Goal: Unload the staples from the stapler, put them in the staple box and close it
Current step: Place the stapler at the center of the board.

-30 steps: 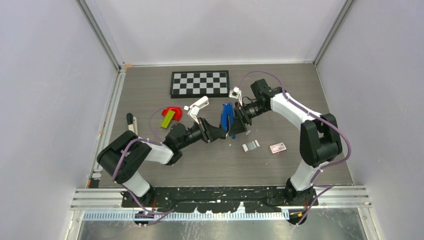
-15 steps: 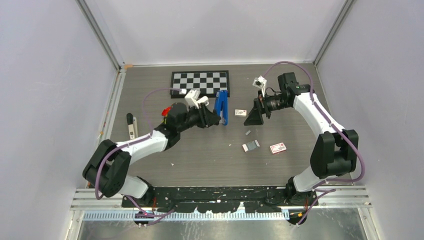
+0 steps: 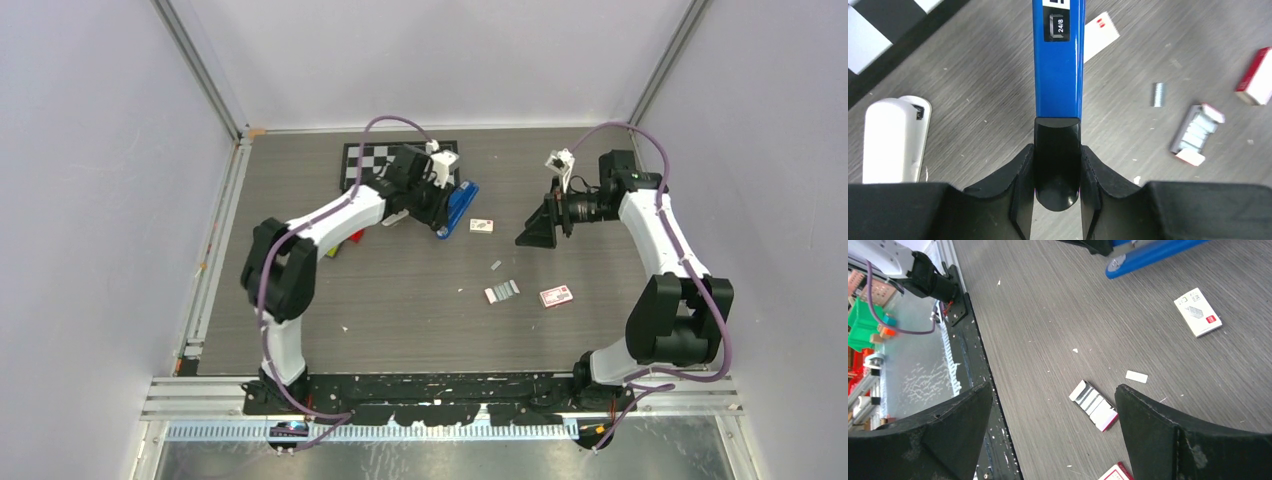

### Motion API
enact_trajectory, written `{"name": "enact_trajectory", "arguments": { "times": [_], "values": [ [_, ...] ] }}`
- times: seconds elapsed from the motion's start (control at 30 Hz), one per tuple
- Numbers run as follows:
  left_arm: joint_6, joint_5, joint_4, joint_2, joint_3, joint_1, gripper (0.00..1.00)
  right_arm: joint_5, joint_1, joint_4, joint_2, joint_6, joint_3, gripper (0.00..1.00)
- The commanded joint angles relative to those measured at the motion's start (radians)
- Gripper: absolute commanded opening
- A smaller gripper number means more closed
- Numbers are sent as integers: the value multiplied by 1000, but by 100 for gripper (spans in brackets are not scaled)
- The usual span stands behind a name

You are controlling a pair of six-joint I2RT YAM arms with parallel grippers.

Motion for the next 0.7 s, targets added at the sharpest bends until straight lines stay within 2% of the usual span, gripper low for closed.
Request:
{"name": "enact_trajectory", "arguments": {
  "times": [0.0,0.23,0.27,0.3,0.37,0.43,0.47,0.5,0.57,0.67],
  "values": [
    [141,-44,-180,111,177,-17,0,-91,-46,-128,-21,-139,43,96],
    [181,-194,-309,318,450,-63,0,-132,-83,-284,5,-286,83,96],
    [181,-213,-329,343,489,-68,3,-136,-86,-309,11,-310,90,96],
    [180,-234,-353,369,530,-73,11,-139,-88,-333,18,-325,97,96],
    [183,-281,-398,411,605,-90,38,-143,-92,-393,33,-391,114,96],
    [194,-321,-422,429,652,-102,58,-143,-96,-478,52,-481,139,96],
    [198,-328,-422,429,666,-107,65,-144,-98,-530,60,-536,151,96],
    [199,-333,-418,426,673,-110,70,-145,-101,-590,69,-606,162,96],
    [189,-331,-402,400,674,-112,73,-143,-107,-707,89,-747,181,96],
    [174,-322,-349,297,622,-116,74,-119,-114,-738,88,-786,187,96]
  ]
}}
